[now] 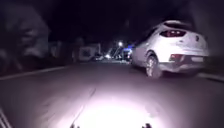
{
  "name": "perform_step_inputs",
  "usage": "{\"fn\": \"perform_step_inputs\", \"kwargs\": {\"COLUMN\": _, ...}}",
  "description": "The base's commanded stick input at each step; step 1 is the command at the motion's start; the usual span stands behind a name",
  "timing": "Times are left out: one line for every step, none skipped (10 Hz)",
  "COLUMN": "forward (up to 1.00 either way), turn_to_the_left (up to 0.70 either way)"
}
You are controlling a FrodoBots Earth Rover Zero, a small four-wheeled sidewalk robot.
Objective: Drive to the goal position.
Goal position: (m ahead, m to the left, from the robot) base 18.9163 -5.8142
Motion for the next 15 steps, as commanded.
{"fn": "perform_step_inputs", "kwargs": {"forward": 0.70, "turn_to_the_left": 0.00}}
{"fn": "perform_step_inputs", "kwargs": {"forward": 0.70, "turn_to_the_left": 0.00}}
{"fn": "perform_step_inputs", "kwargs": {"forward": 0.70, "turn_to_the_left": 0.00}}
{"fn": "perform_step_inputs", "kwargs": {"forward": 0.70, "turn_to_the_left": 0.00}}
{"fn": "perform_step_inputs", "kwargs": {"forward": 0.70, "turn_to_the_left": 0.00}}
{"fn": "perform_step_inputs", "kwargs": {"forward": 0.70, "turn_to_the_left": 0.00}}
{"fn": "perform_step_inputs", "kwargs": {"forward": 0.70, "turn_to_the_left": 0.00}}
{"fn": "perform_step_inputs", "kwargs": {"forward": 0.70, "turn_to_the_left": 0.00}}
{"fn": "perform_step_inputs", "kwargs": {"forward": 0.70, "turn_to_the_left": 0.00}}
{"fn": "perform_step_inputs", "kwargs": {"forward": 0.70, "turn_to_the_left": 0.00}}
{"fn": "perform_step_inputs", "kwargs": {"forward": 0.70, "turn_to_the_left": 0.00}}
{"fn": "perform_step_inputs", "kwargs": {"forward": 0.70, "turn_to_the_left": 0.00}}
{"fn": "perform_step_inputs", "kwargs": {"forward": 0.70, "turn_to_the_left": 0.00}}
{"fn": "perform_step_inputs", "kwargs": {"forward": 0.70, "turn_to_the_left": 0.00}}
{"fn": "perform_step_inputs", "kwargs": {"forward": 0.70, "turn_to_the_left": 0.00}}
